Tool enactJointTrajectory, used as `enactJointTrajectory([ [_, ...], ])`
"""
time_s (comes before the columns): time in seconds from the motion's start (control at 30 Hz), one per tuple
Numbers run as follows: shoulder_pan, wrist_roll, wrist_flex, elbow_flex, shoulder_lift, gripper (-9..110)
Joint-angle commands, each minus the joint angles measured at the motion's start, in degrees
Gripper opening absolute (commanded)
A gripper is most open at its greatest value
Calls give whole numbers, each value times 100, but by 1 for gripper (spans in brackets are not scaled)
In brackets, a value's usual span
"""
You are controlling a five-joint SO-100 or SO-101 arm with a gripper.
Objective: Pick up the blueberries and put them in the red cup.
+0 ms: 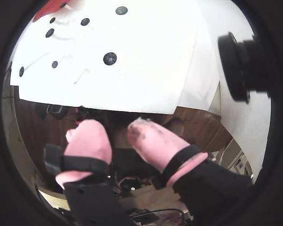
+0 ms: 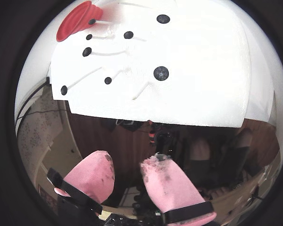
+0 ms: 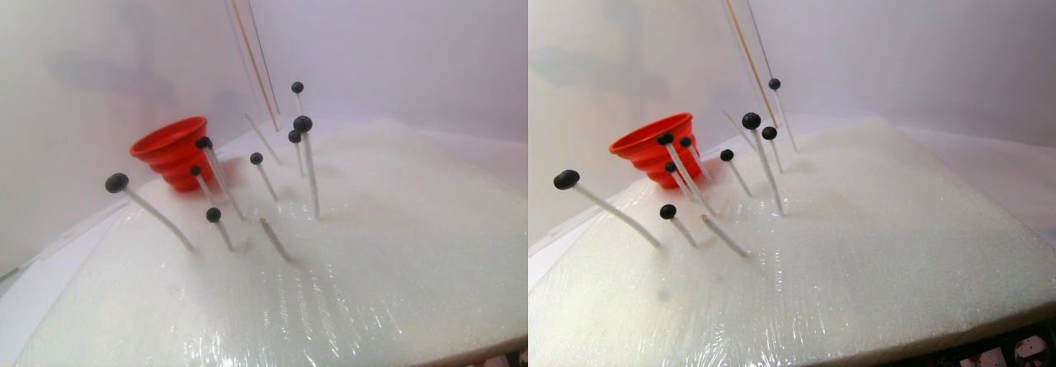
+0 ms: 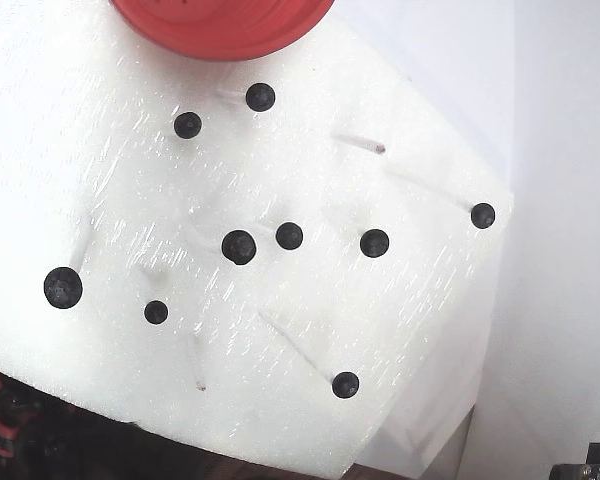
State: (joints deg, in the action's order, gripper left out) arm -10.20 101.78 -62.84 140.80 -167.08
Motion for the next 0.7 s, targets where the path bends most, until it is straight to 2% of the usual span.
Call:
enactJointTrajectory([
  [0.0,-9,79,404,-114,334,11],
  [0.67,-316,729,844,-79,861,13],
])
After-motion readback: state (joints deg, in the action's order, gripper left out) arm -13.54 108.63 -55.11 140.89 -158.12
